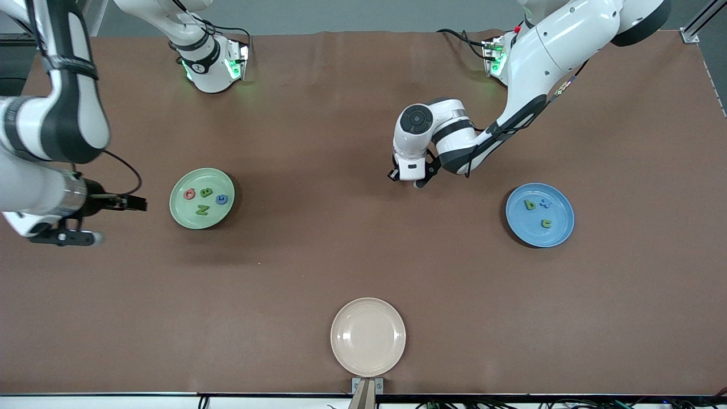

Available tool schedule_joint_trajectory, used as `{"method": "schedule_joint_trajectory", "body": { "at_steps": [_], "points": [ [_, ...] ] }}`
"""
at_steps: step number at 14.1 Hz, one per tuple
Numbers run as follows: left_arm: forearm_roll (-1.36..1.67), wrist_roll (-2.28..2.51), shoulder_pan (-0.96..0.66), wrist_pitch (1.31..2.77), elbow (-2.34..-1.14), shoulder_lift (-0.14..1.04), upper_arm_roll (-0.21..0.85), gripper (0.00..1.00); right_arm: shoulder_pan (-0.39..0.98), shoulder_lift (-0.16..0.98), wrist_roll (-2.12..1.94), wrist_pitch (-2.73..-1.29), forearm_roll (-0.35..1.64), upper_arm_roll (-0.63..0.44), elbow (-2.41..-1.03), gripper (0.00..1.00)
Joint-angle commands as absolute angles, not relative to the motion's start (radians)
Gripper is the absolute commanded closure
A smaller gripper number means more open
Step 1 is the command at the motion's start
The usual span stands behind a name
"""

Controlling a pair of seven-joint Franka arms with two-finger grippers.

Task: Sort upper and lower case letters into plates
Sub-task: 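Grasp the blue m with the left gripper while the right arm withdraws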

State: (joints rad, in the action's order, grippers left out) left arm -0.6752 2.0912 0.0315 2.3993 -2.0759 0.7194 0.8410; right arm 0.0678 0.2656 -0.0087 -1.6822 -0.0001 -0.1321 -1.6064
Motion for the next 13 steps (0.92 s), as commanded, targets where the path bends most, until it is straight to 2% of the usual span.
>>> {"method": "schedule_joint_trajectory", "body": {
  "at_steps": [1,4,7,9,13],
  "points": [
    [-0.690,2.096,0.051,2.384,-2.072,0.658,0.830,0.90,0.000,0.281,-0.078,-1.623,-0.015,-0.120,-1.482,0.00],
    [-0.683,1.960,0.138,2.257,-2.027,0.632,0.888,0.93,-0.026,0.281,-0.071,-1.576,0.000,-0.118,-1.431,0.00],
    [-0.683,1.675,0.390,2.105,-2.002,0.634,1.062,0.93,-0.029,0.281,-0.066,-1.571,-0.002,-0.118,-1.430,0.00],
    [-0.683,1.504,0.535,2.063,-1.999,0.634,1.133,0.93,-0.015,0.282,-0.067,-1.569,-0.017,-0.118,-1.428,0.00],
    [-0.718,1.190,0.710,2.071,-1.999,0.652,1.131,0.93,-0.015,0.282,-0.066,-1.568,0.000,-0.114,-1.396,0.00]
  ]
}}
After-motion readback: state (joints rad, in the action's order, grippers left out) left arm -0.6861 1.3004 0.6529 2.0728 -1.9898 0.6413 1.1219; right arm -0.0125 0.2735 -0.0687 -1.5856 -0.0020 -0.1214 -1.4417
